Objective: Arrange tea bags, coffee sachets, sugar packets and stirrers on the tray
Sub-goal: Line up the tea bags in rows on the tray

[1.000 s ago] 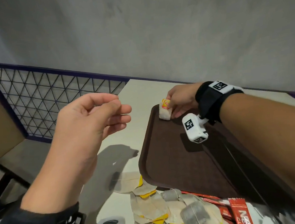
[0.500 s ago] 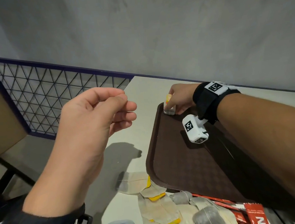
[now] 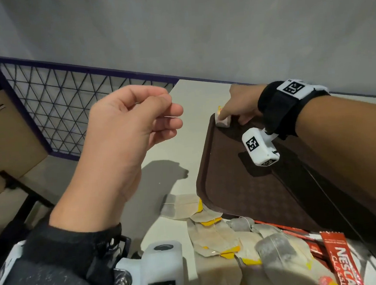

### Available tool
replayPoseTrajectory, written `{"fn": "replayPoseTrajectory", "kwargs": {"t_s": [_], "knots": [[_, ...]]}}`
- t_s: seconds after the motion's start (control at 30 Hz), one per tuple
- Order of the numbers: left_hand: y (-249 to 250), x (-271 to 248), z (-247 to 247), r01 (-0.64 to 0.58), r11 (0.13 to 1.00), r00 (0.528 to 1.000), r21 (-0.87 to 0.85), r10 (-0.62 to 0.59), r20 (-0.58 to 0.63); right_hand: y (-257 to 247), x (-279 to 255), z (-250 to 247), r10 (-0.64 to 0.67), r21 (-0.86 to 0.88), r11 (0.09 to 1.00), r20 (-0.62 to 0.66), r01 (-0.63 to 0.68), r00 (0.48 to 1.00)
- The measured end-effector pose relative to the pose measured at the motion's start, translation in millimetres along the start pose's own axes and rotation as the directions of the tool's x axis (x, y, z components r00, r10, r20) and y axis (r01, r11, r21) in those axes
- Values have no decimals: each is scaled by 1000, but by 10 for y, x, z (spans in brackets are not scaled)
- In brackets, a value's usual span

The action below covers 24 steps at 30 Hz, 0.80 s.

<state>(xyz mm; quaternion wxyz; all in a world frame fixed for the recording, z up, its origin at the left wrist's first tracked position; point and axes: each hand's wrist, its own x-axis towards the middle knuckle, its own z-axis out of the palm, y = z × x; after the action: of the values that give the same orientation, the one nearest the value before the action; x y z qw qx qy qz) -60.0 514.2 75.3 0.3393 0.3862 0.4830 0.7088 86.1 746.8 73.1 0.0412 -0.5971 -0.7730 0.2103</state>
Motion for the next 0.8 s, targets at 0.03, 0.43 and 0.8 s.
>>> {"fn": "replayPoseTrajectory", "kwargs": {"t_s": [0.03,0.43,0.8], "knots": [[11,3,-9,6,1000,1000,15,-6,6,-13,-71,-50,-44,-138,990,-30,39,999],[-30,-52,-223,-18,751,831,660,-356,428,-388,-1789,150,-469,-154,736,587,659,660],[-206,-122,-71,-181,414,693,892,-590,415,-89,-1995,416,-587,-195,731,307,654,749]]}}
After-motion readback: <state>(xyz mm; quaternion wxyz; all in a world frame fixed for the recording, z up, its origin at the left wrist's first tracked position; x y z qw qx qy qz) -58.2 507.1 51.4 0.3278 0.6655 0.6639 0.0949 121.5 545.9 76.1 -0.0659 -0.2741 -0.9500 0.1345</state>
